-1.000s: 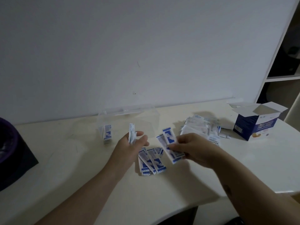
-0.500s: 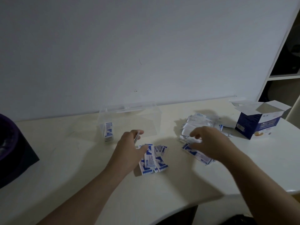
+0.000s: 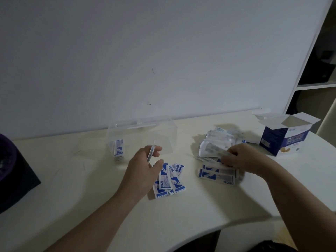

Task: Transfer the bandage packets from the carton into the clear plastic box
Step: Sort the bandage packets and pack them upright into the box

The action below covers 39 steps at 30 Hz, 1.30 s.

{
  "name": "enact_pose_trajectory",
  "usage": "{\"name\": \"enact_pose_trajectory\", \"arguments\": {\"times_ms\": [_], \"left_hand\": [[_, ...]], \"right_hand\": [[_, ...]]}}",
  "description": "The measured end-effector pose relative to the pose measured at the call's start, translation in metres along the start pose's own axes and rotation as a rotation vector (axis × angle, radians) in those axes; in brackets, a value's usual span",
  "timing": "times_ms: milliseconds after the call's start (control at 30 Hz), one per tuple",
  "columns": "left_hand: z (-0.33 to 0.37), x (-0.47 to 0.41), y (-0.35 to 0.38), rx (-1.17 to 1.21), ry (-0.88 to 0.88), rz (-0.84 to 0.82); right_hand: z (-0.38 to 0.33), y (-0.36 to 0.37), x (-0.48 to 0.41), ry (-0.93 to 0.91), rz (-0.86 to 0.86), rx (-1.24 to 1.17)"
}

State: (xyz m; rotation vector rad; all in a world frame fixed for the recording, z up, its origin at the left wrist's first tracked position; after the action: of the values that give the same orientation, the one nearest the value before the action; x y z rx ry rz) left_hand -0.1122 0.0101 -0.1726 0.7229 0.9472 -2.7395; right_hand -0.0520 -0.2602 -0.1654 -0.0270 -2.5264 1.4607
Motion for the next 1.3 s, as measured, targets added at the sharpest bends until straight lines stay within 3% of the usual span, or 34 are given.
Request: {"name": "enact_pose_trajectory", "arguments": {"times_ms": [167, 333, 467, 600, 667, 733, 900, 1067, 1300], "left_hand": [[0.004, 0.0, 0.002, 0.186, -0.062, -0.007], [0.02, 0.008, 0.018, 0.921, -0.331, -0.097], [0.029, 0.013, 0.018, 0.902, -0.358, -0.045], [0.018, 0.005, 0.01, 1.004, -0.47, 0.115], [0.01, 0.003, 0.009, 1.062, -0.526, 0.127], [0.006, 0.003, 0.011, 1.104, -0.571, 0.105], [0.011, 0.003, 0.013, 1.237, -0.658, 0.129], [0.013, 0.003, 0.013, 1.327, -0.677, 0.205], [0.014, 0.003, 0.014, 1.305, -0.661, 0.192]], "right_hand": [[-0.016, -0.008, 0.018, -0.051, 0.027, -0.33], [-0.076, 0.021, 0.076, -0.335, -0.266, -0.528], [-0.101, 0.056, 0.092, -0.428, -0.276, -0.619], [-0.084, 0.041, 0.059, -0.376, 0.026, -0.406], [-0.062, 0.022, 0.032, -0.312, 0.223, -0.179], [-0.04, 0.008, 0.01, -0.205, 0.283, 0.037], [-0.02, -0.008, 0.001, -0.154, 0.157, 0.099], [-0.019, 0.0, 0.015, -0.129, -0.067, 0.334], [-0.018, 0.004, 0.011, -0.117, -0.125, 0.374]]}}
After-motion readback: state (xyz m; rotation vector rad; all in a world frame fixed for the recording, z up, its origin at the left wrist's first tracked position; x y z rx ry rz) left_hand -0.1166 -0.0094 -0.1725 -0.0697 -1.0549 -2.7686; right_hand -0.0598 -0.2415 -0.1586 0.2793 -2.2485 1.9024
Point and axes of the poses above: each hand's wrist, its own x-axis away from the middle knuckle, its own y-axis out of the palm, z = x × y, the point moved 3 cm from there along -x, towards the middle knuckle, and after that the axes turned 13 degrees about y, right-handed, at the moved point
